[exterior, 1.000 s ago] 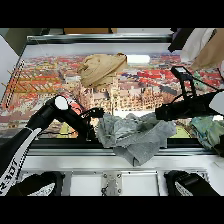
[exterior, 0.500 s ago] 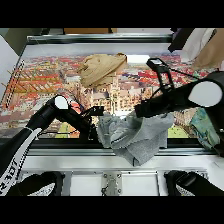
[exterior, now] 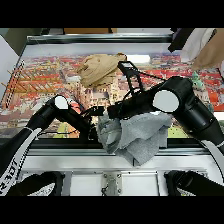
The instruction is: Fold the clothes and pants, and hang the long-sleeved shirts on hangers.
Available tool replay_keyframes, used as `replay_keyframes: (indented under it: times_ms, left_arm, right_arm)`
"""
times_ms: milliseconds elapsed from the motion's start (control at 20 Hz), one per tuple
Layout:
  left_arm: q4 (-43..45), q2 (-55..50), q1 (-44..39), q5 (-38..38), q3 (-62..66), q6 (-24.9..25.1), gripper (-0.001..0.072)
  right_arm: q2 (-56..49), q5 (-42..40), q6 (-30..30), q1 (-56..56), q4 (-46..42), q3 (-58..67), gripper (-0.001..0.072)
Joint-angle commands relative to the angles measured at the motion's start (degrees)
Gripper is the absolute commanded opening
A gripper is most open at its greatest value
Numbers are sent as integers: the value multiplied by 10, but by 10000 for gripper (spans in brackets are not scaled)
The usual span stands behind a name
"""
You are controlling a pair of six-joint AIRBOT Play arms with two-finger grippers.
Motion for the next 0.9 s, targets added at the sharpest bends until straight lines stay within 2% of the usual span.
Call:
replay_keyframes:
  times_ms: [0,100,200,250,300,450,600,750,850]
  left_arm:
    - [-1,0,0,1,1,0,14]
    - [-1,0,0,1,1,0,14]
    - [-1,0,0,1,1,0,14]
    - [-1,0,0,0,1,0,14]
    - [-1,0,0,-1,1,0,14]
    - [-1,0,0,-1,1,0,14]
    - [-1,0,0,-1,1,0,14]
    - [-1,0,0,-2,0,0,15]
    - [-1,0,0,-4,0,0,14]
  right_arm:
    - [-7,-13,25,13,-4,1,20]
    - [-7,-12,24,13,-4,1,22]
    - [-7,-11,24,13,-4,1,71]
    - [-7,-11,24,13,-4,1,265]
    - [-6,-10,24,13,-4,1,401]
    - [-3,-6,22,12,-5,2,403]
    - [12,16,-6,11,-33,2,404]
    - [34,52,-9,-7,-48,2,403]
    - [48,85,-35,-23,-47,2,404]
